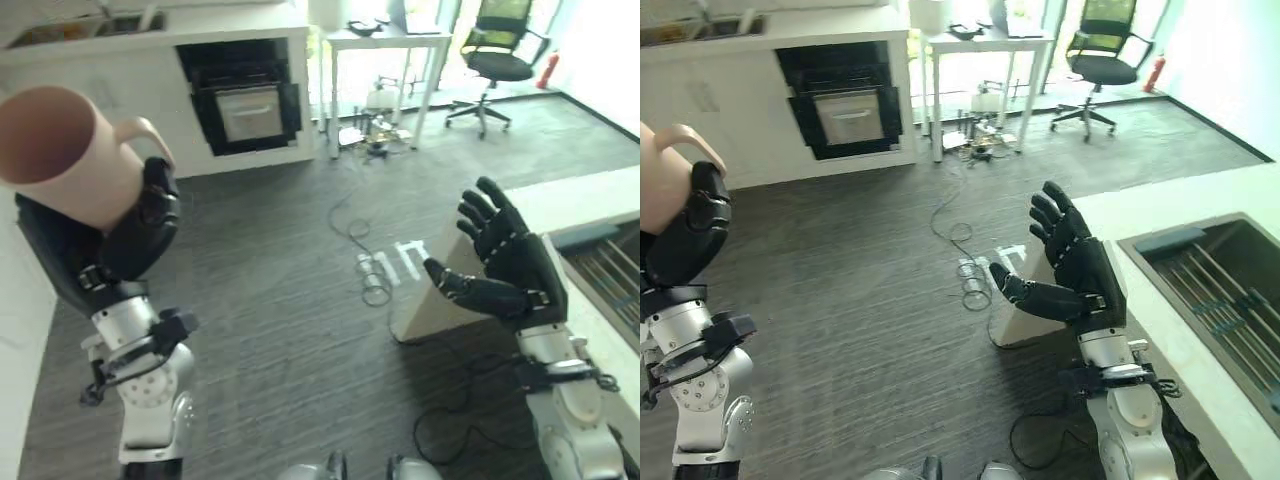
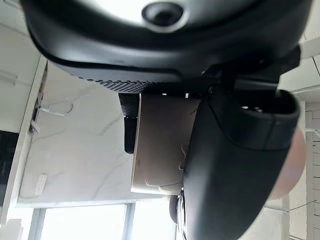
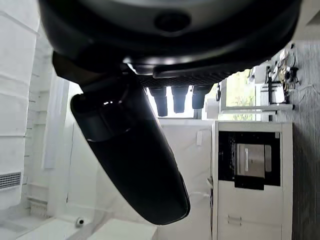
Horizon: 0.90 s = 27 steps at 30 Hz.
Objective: Place the dishes in the dishwasher.
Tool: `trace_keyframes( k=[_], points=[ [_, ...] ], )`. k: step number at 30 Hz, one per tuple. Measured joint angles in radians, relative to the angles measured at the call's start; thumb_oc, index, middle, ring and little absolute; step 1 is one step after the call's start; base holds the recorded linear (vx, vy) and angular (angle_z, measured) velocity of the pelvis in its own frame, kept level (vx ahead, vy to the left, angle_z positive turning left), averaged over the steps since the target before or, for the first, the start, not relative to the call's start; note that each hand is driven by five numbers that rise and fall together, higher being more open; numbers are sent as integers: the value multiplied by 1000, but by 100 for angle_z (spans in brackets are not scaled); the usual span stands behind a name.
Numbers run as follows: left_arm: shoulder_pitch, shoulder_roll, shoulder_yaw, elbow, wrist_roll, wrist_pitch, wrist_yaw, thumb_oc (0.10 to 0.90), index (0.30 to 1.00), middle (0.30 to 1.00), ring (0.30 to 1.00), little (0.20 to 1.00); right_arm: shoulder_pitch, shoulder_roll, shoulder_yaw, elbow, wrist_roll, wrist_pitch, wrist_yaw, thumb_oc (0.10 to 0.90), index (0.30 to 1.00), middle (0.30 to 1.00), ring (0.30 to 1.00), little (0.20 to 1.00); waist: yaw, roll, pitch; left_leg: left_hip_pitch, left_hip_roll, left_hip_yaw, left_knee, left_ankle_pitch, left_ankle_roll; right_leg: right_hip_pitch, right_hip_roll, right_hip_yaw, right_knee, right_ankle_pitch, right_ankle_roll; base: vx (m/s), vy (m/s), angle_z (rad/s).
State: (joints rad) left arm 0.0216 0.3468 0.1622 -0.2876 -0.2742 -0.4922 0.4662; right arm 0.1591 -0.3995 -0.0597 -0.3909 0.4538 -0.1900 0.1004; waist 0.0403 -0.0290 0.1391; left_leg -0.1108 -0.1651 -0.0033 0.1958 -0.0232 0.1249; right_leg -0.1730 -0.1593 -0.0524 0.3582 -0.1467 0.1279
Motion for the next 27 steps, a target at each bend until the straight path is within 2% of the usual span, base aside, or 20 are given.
trace_keyframes(
  k=[2, 3, 4, 7, 11, 15, 27],
  points=[
    [17, 0, 0, 0, -1, 8, 1, 400, 300, 300, 300, 300, -1, 0, 3, 0, 0, -5, -1, 800, 900, 900, 900, 900, 16, 0, 0, 12, -4, -25, -10, 15, 10, 16, -3, -13, -11, 0, 0, -12, -91, 64],
    [29, 0, 4, -1, -2, 8, 3, 400, 300, 300, 300, 300, -10, -1, 13, 0, 0, -8, -2, 800, 900, 900, 900, 900, 47, -2, 0, 18, -6, -35, -10, 15, 10, 29, -11, -23, -24, 1, 0, 8, -78, 33],
    [39, 0, 8, -2, -2, 8, 6, 400, 300, 300, 300, 300, -22, -1, 21, 1, -1, -8, -2, 800, 900, 900, 900, 900, 62, -5, 2, 25, -6, -40, -10, 11, 5, 42, -23, -45, -41, 10, 5, 31, -109, 35],
    [48, 1, 31, -25, -21, 10, 14, 400, 300, 300, 300, 300, -53, -10, 48, 0, -4, -14, -1, 800, 900, 900, 900, 900, 88, -5, 1, 29, 6, -70, -13, -3, -24, 64, -13, -82, -37, 14, -13, 36, -118, 26],
    [48, 8, 46, -79, -24, 11, 47, 400, 300, 300, 300, 300, -56, -29, 48, 0, -5, -22, -9, 800, 900, 900, 900, 900, 96, -12, 1, 40, 29, -69, -33, -12, -33, 78, 2, -98, -24, 0, -48, 15, -100, 17],
    [47, 31, 46, -79, -23, 15, 47, 400, 300, 300, 300, 300, -56, -30, 48, 0, -5, -22, -12, 800, 900, 900, 900, 900, 87, -13, 0, 41, 47, -85, -43, -1, -64, 85, 15, -116, -28, -8, -68, -10, -84, 13],
    [47, 31, 46, -79, -16, 15, 46, 400, 300, 300, 300, 300, -59, -40, 48, 0, -11, -20, -12, 800, 900, 900, 900, 900, 75, -12, -1, 40, 71, -64, -42, -18, -77, 100, 26, -135, -26, -18, -83, 37, -59, 7]
  ],
)
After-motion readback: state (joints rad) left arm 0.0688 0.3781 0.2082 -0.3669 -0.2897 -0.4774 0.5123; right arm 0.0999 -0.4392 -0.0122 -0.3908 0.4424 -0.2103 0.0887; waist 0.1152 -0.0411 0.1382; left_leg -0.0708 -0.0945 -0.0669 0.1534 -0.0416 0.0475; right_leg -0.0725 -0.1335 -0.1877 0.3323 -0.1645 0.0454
